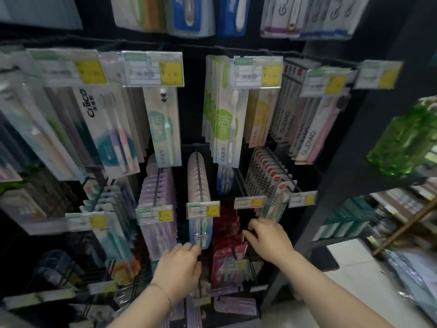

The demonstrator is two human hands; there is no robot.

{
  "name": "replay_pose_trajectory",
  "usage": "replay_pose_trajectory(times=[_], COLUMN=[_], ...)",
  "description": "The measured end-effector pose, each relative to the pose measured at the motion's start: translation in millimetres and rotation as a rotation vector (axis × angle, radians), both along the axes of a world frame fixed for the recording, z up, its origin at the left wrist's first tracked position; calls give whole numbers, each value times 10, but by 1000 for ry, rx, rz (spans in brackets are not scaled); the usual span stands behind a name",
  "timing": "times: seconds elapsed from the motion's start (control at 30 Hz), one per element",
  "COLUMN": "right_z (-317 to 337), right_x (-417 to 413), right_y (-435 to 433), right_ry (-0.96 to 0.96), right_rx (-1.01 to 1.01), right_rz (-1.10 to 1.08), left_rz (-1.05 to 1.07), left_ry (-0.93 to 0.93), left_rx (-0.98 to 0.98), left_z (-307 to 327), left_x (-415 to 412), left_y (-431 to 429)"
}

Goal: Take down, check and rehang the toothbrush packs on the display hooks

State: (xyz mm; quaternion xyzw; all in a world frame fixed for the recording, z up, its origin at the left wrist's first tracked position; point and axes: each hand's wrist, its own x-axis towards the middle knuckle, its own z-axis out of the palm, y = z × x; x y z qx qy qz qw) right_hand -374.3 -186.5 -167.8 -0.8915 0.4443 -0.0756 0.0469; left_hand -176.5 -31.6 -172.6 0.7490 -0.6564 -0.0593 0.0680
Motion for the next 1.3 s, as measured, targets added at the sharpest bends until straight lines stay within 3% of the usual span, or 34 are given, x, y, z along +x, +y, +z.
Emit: replay_pose_trajectory(times=[0.63, 1.3], right_z=[1346, 2043], right_x=[37, 899], right_y=[261, 515], right_ry=[-80, -98], right_rx=[-154, -231], right_rz=[-35, 140], left_rz=[-120, 35], left_ry=[-61, -123], left_rx=[-307, -338], left_z=[1224, 1949], left_x=[162, 955], left_y=[-130, 194])
